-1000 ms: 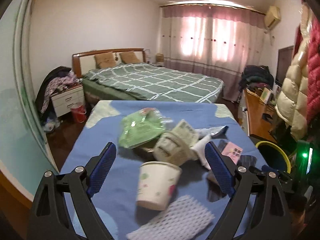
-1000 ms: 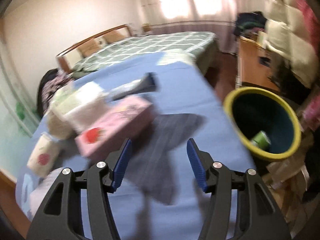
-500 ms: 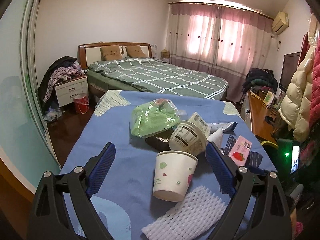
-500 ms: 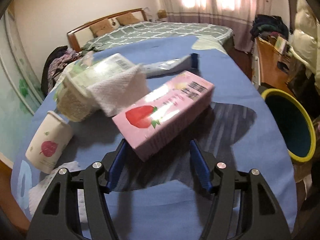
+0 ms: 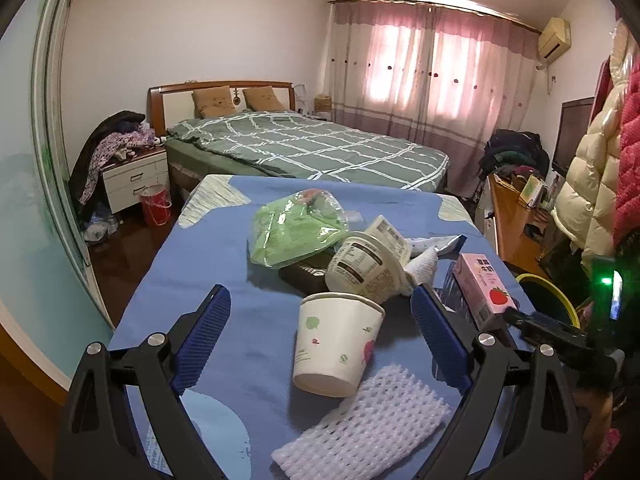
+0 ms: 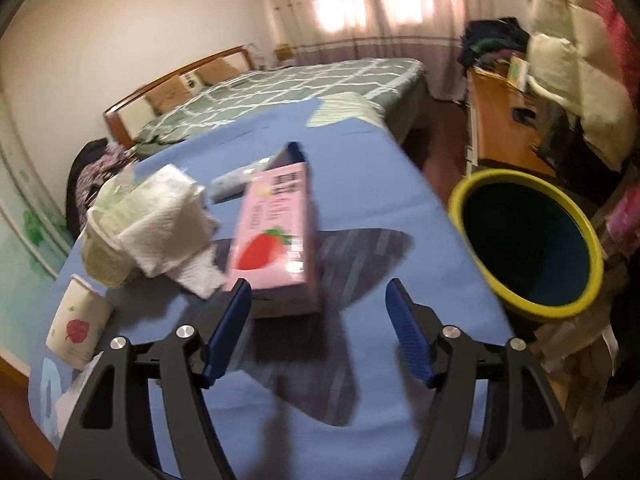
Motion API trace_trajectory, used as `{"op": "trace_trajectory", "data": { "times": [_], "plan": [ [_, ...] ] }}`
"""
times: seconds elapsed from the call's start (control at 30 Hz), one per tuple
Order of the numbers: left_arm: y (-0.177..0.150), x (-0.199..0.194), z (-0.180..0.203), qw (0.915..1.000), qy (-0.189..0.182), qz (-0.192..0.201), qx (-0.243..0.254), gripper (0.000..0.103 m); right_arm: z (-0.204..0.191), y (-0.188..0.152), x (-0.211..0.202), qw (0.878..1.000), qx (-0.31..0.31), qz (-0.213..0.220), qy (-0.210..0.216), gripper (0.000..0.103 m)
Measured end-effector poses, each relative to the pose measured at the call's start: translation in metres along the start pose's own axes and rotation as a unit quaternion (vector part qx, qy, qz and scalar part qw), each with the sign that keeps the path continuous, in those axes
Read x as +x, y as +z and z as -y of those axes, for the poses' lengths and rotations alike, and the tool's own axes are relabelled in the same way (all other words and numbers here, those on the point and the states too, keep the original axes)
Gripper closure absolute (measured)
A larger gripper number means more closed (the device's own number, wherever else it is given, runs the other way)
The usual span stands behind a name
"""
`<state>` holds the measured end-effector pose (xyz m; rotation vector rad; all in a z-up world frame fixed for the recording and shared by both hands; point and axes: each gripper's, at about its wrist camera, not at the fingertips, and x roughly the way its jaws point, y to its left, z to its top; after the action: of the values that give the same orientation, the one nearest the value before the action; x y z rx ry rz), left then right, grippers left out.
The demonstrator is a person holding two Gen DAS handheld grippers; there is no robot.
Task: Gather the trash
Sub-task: 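Return the left tool to the cover while the right tool grasps the pink milk carton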
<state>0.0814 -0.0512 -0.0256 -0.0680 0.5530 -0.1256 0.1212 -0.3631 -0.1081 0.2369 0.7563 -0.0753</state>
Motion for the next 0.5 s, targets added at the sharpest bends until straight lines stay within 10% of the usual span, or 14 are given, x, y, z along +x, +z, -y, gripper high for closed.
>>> {"op": "trace_trajectory", "data": {
  "times": [0.5],
  "plan": [
    [-0.004, -0.002, 0.003, 1.0, -0.008, -0.006, 0.001, 0.012, -0.033, 0.011, 0.037, 0.999, -0.021, -0.031, -0.016, 0.037]
  ]
}}
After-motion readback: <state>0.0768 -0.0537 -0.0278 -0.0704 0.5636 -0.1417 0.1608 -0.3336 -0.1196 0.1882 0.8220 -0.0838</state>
